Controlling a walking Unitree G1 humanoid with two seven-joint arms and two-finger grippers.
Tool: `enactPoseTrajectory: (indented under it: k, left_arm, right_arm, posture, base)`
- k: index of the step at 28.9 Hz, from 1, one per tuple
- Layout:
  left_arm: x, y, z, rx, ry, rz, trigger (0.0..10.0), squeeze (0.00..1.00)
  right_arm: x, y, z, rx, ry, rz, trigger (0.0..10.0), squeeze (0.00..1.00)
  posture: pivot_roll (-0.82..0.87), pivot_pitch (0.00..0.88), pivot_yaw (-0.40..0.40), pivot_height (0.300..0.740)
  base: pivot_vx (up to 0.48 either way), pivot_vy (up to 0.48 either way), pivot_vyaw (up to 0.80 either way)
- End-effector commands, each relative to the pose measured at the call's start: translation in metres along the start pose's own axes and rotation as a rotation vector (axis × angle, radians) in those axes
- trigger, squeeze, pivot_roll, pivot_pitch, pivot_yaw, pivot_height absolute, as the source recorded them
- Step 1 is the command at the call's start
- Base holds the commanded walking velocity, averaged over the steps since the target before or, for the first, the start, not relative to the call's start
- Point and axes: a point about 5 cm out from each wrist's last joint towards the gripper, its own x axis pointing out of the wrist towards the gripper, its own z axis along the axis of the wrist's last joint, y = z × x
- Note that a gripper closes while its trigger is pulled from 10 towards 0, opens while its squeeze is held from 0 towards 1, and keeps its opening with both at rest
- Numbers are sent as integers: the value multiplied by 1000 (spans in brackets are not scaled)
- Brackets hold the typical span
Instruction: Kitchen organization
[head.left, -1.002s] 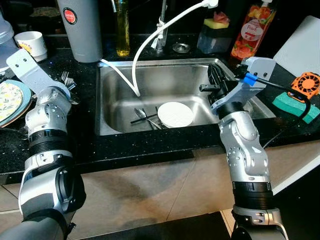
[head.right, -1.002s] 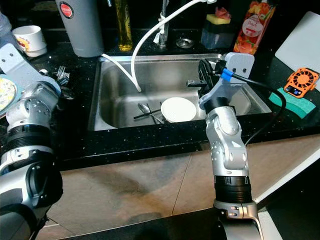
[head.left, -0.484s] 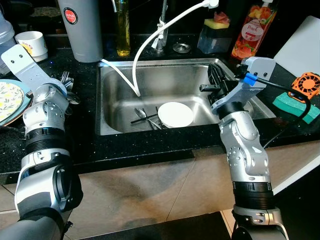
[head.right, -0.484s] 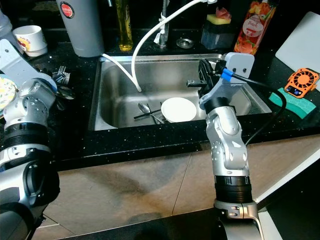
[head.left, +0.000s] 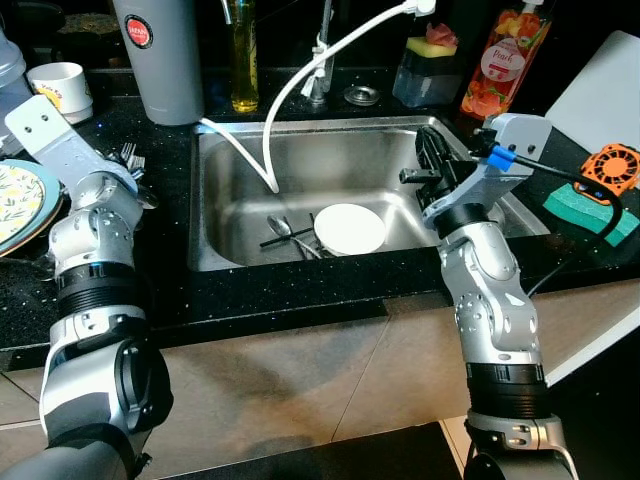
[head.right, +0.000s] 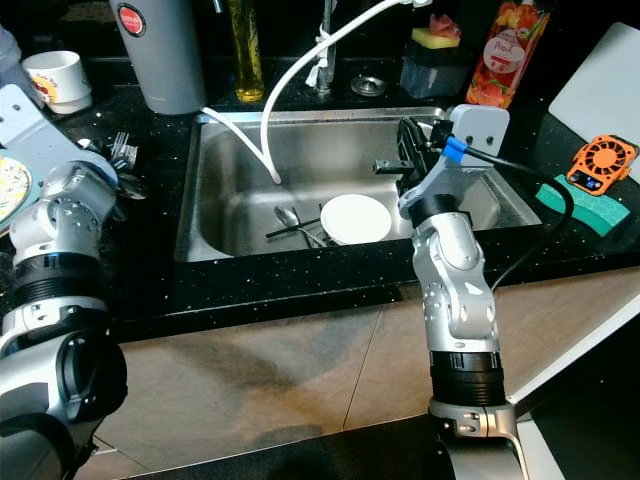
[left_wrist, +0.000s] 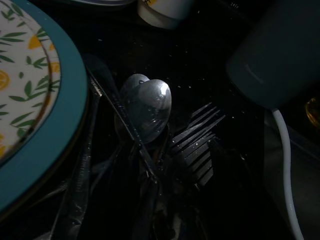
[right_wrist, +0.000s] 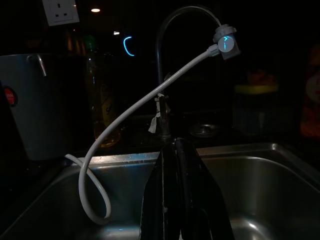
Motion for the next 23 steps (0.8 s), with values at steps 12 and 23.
enactPoseTrajectory:
  k: [12, 23]
  left_arm:
    - [6, 7, -18, -89, 130, 15, 10000, 0]
    - [9, 10, -23, -69, 184, 15, 3255, 0]
  right_arm:
    - [0, -2, 1, 6, 2, -2, 10000, 0]
    - [0, -2, 1, 6, 1, -4, 10000, 0]
  posture:
    - [113, 64, -40, 740]
    - [112, 67, -38, 740]
  base:
    - [0, 0, 0]
    - [0, 0, 0]
